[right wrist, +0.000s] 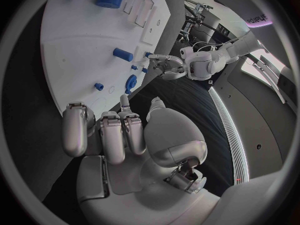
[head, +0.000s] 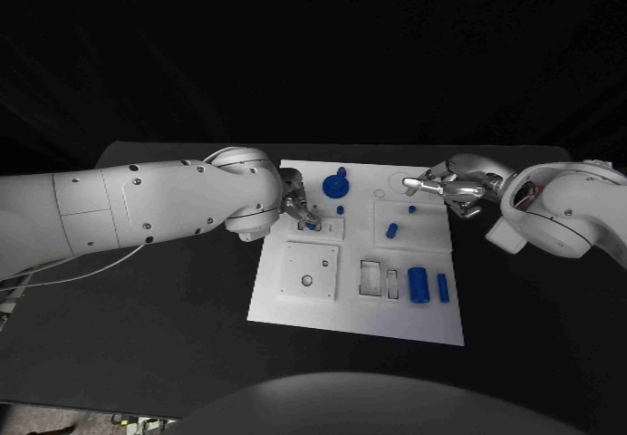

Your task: Assemble the parts on the task board

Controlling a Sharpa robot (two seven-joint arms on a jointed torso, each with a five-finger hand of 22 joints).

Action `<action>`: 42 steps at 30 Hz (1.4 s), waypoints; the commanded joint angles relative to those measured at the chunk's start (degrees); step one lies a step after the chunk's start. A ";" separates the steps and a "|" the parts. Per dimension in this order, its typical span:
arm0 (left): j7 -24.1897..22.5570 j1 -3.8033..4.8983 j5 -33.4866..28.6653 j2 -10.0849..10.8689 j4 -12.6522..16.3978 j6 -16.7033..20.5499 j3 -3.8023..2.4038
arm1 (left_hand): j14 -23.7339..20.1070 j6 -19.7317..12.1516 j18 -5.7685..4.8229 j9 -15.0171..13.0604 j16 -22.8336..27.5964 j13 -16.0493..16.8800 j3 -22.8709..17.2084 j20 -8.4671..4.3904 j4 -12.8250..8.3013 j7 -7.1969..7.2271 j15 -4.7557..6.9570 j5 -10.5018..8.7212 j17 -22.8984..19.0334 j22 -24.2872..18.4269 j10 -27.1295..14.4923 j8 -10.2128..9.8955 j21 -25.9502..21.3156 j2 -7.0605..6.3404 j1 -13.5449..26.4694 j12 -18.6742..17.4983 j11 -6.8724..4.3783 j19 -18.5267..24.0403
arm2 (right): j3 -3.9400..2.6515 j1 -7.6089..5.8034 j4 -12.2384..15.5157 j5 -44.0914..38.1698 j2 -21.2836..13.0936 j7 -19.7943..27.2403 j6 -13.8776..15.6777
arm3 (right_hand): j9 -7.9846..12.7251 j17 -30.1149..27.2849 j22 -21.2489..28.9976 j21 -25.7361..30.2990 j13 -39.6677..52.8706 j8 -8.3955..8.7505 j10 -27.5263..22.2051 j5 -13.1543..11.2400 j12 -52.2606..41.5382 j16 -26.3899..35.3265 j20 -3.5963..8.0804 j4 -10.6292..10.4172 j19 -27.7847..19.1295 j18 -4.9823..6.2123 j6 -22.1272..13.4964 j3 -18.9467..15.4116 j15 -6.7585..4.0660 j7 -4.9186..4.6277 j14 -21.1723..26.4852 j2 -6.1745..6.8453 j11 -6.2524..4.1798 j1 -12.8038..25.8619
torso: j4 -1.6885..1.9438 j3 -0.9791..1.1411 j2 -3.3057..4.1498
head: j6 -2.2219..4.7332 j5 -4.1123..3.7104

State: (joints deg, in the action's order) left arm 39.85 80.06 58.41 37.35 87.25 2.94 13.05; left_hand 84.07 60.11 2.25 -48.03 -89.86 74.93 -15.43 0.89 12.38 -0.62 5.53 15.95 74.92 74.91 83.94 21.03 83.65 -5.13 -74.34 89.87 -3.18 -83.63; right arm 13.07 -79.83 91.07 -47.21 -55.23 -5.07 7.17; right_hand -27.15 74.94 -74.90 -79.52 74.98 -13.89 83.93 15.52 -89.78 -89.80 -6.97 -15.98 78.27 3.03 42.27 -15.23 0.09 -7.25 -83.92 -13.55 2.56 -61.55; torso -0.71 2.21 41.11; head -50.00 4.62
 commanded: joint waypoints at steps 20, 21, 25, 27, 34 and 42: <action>-0.78 -0.03 -0.01 -0.07 0.13 2.64 -0.01 | 5.93 0.79 0.09 -0.10 -0.14 15.07 -1.96 -0.21 -1.07 0.40 0.39 0.19 15.08 8.02 6.06 0.26 -0.10 0.00 -0.56 0.13 -0.44 -0.14 | 0.01 0.19 -0.20 -0.05 0.11 0.18 -0.59 | -0.08 15.06 -10.52 0.43 15.02 0.32 6.07 0.15 -0.22 -0.20 -0.10 -0.12 -0.57 0.39 0.03 -0.24 0.50 -0.19 -6.08 0.02 0.52 -0.52 | -0.02 0.03 0.03 | 0.00 0.14; -0.80 -0.03 -0.03 -0.12 0.12 2.62 -0.01 | 5.93 0.80 0.09 -0.10 -0.14 15.07 -1.97 -0.21 -1.07 0.40 0.39 0.21 15.08 8.01 6.06 0.26 -0.10 0.00 -0.56 0.13 -0.44 -0.13 | 0.01 0.19 -0.20 -0.05 0.10 0.17 -0.59 | -0.08 15.06 -10.52 0.43 15.02 0.32 6.07 0.15 -0.22 -0.20 -0.10 -0.12 -0.57 0.39 0.03 -0.24 0.50 -0.19 -6.08 0.02 0.53 -0.52 | -0.03 0.03 0.03 | 0.00 0.16; -0.89 -0.03 -0.09 -0.29 0.13 2.51 -0.01 | 5.93 0.80 0.09 -0.10 -0.14 15.07 -1.97 -0.21 -1.07 0.40 0.39 0.21 15.08 8.01 6.06 0.26 -0.10 0.00 -0.56 0.13 -0.44 -0.13 | 0.01 0.21 -0.18 -0.05 0.05 0.18 -0.58 | -0.08 15.06 -10.52 0.43 15.02 0.32 6.07 0.15 -0.22 -0.20 -0.10 -0.12 -0.57 0.39 0.03 -0.24 0.50 -0.19 -6.08 0.02 0.53 -0.52 | -0.04 0.03 0.05 | 0.00 0.15; -0.92 -0.04 -0.10 -0.36 0.11 2.45 -0.01 | 5.93 0.80 0.09 -0.10 -0.14 15.07 -1.97 -0.21 -1.07 0.40 0.39 0.21 15.08 8.01 6.06 0.26 -0.10 0.00 -0.56 0.13 -0.44 -0.13 | 0.01 0.22 -0.18 -0.05 0.03 0.17 -0.57 | -0.08 15.06 -10.52 0.43 15.02 0.32 6.07 0.15 -0.22 -0.20 -0.10 -0.12 -0.57 0.39 0.03 -0.24 0.50 -0.19 -6.08 0.02 0.53 -0.52 | -0.04 0.04 0.06 | 0.00 0.15; -0.83 -0.04 -0.19 -0.59 -0.12 1.83 0.00 | 5.93 0.84 0.09 -0.11 -0.14 15.07 -2.02 -0.21 -1.03 0.39 0.39 0.29 15.08 8.02 6.06 0.28 -0.10 0.02 -0.54 0.13 -0.44 -0.14 | 0.01 0.28 -0.18 -0.05 -0.02 0.23 -0.51 | -0.07 15.06 -10.49 0.49 15.02 0.34 6.07 0.16 -0.22 -0.20 -0.11 -0.13 -0.62 0.41 0.01 -0.24 0.51 -0.20 -6.08 -0.01 0.53 -0.55 | -0.06 0.03 0.03 | 0.00 0.11; -0.60 -0.04 -0.27 -0.85 -0.21 1.26 0.01 | 5.93 0.88 0.10 -0.12 -0.14 15.07 -2.07 -0.22 -1.00 0.39 0.39 0.34 15.08 7.99 6.06 0.28 -0.13 0.04 -0.53 0.13 -0.43 -0.12 | 0.01 0.54 -0.32 -0.04 0.07 0.37 -0.48 | -0.07 15.06 -10.50 0.49 15.02 0.35 6.07 0.16 -0.22 -0.20 -0.11 -0.13 -0.62 0.41 0.01 -0.24 0.51 -0.21 -6.08 -0.02 0.54 -0.56 | -0.03 0.05 0.03 | 0.00 0.19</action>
State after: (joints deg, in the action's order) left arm 39.58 80.02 58.53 36.69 87.00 5.00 13.07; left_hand 84.07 60.41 2.25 -48.06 -89.86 74.93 -15.94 0.90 12.53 -0.92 5.53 16.08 74.90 74.90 83.94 21.03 83.65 -5.21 -74.22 89.87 -3.17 -83.63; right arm 13.07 -79.38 90.78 -47.17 -55.22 -5.09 7.17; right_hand -27.14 74.92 -74.93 -79.31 74.98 -13.89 84.09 15.51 -89.79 -89.80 -7.17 -15.98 78.08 3.03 42.27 -15.23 0.09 -7.25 -83.91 -13.54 2.72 -61.54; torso -0.75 2.25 41.13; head -50.00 4.75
